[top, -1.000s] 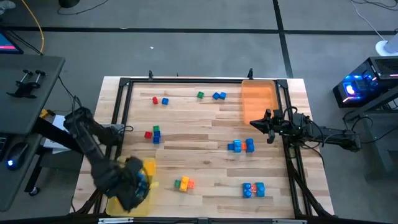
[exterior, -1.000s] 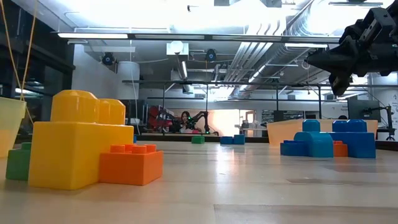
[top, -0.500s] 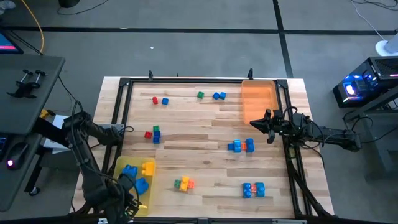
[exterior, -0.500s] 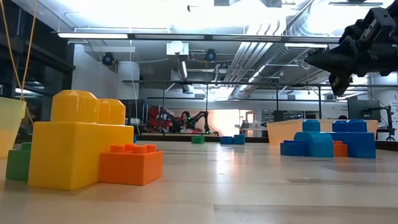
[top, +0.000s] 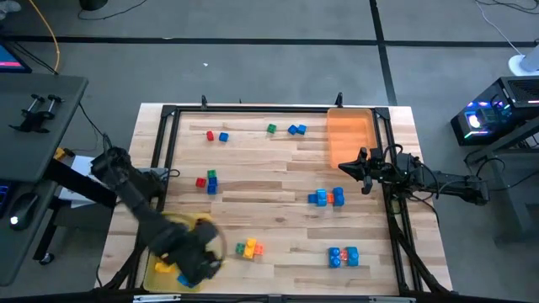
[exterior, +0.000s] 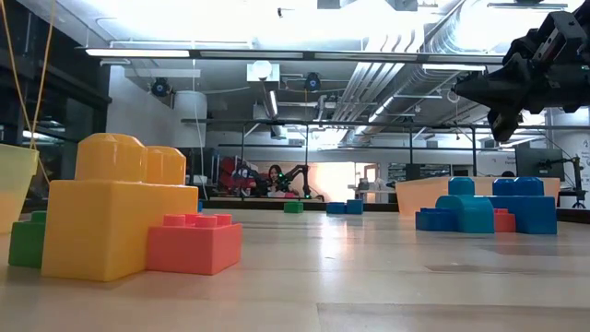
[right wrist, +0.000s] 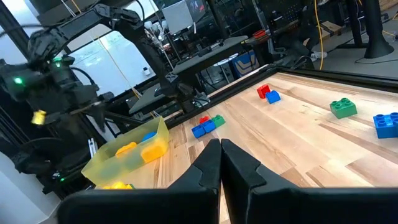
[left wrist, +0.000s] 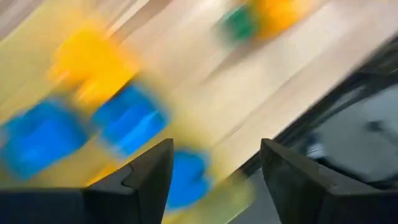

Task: Sort blocks by size
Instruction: Put the large yellow game piece into the yellow bin

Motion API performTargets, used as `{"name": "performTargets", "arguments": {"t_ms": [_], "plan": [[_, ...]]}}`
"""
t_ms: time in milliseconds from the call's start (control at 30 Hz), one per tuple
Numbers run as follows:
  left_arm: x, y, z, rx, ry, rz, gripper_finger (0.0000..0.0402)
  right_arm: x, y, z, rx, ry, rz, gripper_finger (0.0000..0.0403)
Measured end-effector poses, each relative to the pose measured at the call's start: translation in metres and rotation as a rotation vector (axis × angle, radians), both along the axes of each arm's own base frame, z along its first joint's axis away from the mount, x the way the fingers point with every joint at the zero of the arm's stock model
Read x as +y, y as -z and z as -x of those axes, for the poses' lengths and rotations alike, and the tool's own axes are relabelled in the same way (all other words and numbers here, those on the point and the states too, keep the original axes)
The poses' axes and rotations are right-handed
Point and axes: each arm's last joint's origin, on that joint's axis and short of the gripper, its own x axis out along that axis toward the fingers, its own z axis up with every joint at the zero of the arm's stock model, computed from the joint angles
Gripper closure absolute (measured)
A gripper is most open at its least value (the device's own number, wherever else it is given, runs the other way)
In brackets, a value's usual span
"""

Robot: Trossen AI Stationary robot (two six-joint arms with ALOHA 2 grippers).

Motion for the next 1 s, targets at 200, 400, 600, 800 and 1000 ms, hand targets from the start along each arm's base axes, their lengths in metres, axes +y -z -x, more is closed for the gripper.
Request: {"name": "performTargets", "arguments": {"t_ms": [200,400,600,800,1000], "plan": [[0.029,0.022,-0.067,-0.111,-0.025,0.014,0.0170,0.000,0.000,0.000,0.000,0.000,0.000,0.0402],[0.024,0.053,-0.099,-0.125,-0.032,0.039,0.0170,0.000,0.000,0.000,0.000,0.000,0.000,0.0402],[0.022,0.072,-0.105,-0.074,-0.110,-0.043,0.0170,0.000,0.000,0.000,0.000,-0.001,0.000,0.0402],[0.023,0.096,-0.113,-0.024,-0.136,-0.074,0.0170,0.000,0.000,0.000,0.000,0.000,0.000,0.0402],[0.028,0.109,-0.120,0.003,-0.165,-0.082,0.0170,0.000,0.000,0.000,0.000,0.000,0.000,0.0402]]}}
